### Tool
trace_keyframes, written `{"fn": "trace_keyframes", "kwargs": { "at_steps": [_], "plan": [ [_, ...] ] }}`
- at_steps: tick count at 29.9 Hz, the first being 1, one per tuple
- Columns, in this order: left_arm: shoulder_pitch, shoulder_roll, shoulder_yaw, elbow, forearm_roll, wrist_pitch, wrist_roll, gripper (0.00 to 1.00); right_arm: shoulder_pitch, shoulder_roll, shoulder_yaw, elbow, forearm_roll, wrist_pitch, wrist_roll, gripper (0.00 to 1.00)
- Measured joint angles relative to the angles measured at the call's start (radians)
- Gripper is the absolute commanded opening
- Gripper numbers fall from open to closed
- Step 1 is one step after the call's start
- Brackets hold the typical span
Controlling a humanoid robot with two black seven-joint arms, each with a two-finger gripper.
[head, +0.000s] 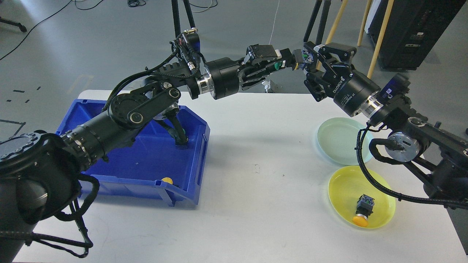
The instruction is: Pass button and place on color plate
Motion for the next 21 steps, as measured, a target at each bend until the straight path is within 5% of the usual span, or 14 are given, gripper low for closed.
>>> {"fn": "trace_keyframes", "kwargs": {
  "at_steps": [1,6,9,21],
  "plan": [
    [0.0,0.0,0.0,0.0,0.0,0.0,0.0,0.11,0.001,0.004,-0.007,0.0,0.0,0.0,0.0,0.0],
    [0.0,0.0,-0.004,0.0,0.0,0.0,0.0,0.72,0.004,0.011,-0.029,0.001,0.001,0.002,0.0,0.0],
    [-0.001,-0.001,-0.011,0.0,-0.005,0.0,0.0,0.88,0.003,0.012,-0.031,0.005,0.004,0.005,-0.001,0.0],
    [-0.003,-0.011,-0.014,0.0,-0.03,0.0,-0.002,0.92,-0.067,0.0,0.052,-0.009,0.153,-0.034,-0.003,0.0]
  ]
}}
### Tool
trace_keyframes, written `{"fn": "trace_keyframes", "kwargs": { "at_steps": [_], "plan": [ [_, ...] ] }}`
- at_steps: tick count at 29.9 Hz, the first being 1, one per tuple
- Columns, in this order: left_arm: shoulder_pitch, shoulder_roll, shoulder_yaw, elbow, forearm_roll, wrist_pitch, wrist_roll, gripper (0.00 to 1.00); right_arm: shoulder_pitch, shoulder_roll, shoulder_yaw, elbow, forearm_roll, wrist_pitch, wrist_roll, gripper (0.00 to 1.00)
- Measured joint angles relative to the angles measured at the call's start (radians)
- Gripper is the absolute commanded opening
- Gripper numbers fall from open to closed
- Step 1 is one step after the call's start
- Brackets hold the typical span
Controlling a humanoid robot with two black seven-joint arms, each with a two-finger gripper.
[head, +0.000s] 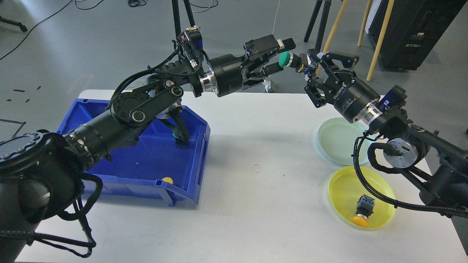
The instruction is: Pass button and place on color plate
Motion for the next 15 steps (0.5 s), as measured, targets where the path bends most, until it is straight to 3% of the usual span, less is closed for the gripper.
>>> {"fn": "trace_keyframes", "kwargs": {
  "at_steps": [3,9,13,14,15],
  "plan": [
    [0.002,0.005,0.002,0.007,-0.056,0.0,0.001,0.92,-0.041,-0.003,0.031,-0.035,0.078,-0.117,-0.021,0.0],
    [-0.004,0.091,-0.023,0.055,-0.177,0.0,0.002,0.92,-0.081,0.023,-0.004,-0.156,0.14,-0.519,-0.198,0.0],
    [-0.027,0.188,-0.036,0.045,-0.244,0.0,0.002,0.92,-0.08,0.049,-0.088,-0.187,0.14,-0.644,-0.243,0.0],
    [-0.034,0.204,-0.037,0.044,-0.249,0.0,0.002,0.92,-0.078,0.051,-0.104,-0.189,0.14,-0.653,-0.254,0.05],
    [-0.037,0.215,-0.037,0.044,-0.252,0.0,0.002,0.92,-0.077,0.054,-0.118,-0.19,0.141,-0.659,-0.268,0.17]
  ]
}}
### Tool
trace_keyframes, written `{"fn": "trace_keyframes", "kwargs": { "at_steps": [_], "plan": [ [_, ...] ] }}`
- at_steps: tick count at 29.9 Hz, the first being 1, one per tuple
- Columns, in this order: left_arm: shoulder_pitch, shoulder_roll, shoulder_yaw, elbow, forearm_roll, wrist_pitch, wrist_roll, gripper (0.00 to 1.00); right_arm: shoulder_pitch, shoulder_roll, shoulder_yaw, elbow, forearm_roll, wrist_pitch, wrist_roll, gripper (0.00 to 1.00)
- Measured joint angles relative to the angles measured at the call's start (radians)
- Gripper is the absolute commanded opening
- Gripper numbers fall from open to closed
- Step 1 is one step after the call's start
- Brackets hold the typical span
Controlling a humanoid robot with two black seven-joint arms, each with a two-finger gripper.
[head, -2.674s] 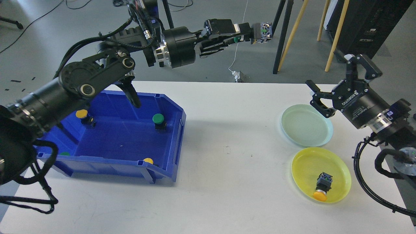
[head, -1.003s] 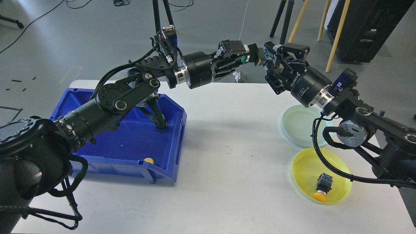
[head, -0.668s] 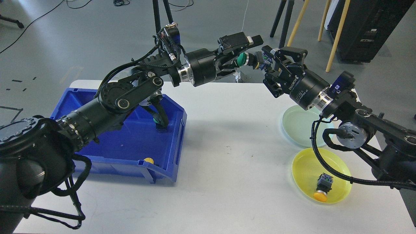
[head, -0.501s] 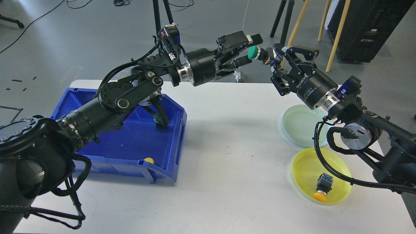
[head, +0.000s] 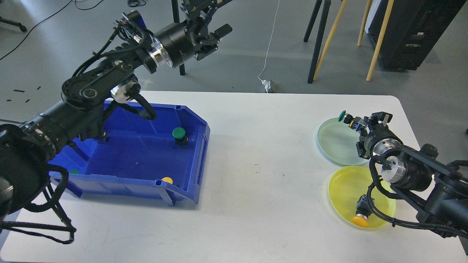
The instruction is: Pass button and place on color plate
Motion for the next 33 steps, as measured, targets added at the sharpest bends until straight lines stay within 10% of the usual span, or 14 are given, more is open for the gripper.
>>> {"fn": "trace_keyframes", "kwargs": {
  "at_steps": [7,19,29,33],
  "plan": [
    [-0.003,0.019,0.002,-0.002,-0.002,0.0,0.0,0.93,0.001,0.02,-0.003,-0.022,0.002,-0.006,-0.025,1.0],
    [0.012,0.067,-0.081,0.013,-0.094,0.0,-0.001,0.93,0.061,0.007,0.092,0.029,0.009,0.01,-0.032,1.0],
    [0.119,0.095,-0.111,-0.001,-0.29,0.0,-0.001,1.0,0.213,0.037,0.386,-0.14,0.02,0.852,-0.025,1.0],
    [0.122,0.096,-0.106,0.0,-0.292,0.0,0.0,1.0,0.248,0.098,0.368,-0.245,0.038,0.962,-0.027,1.0]
  ]
}}
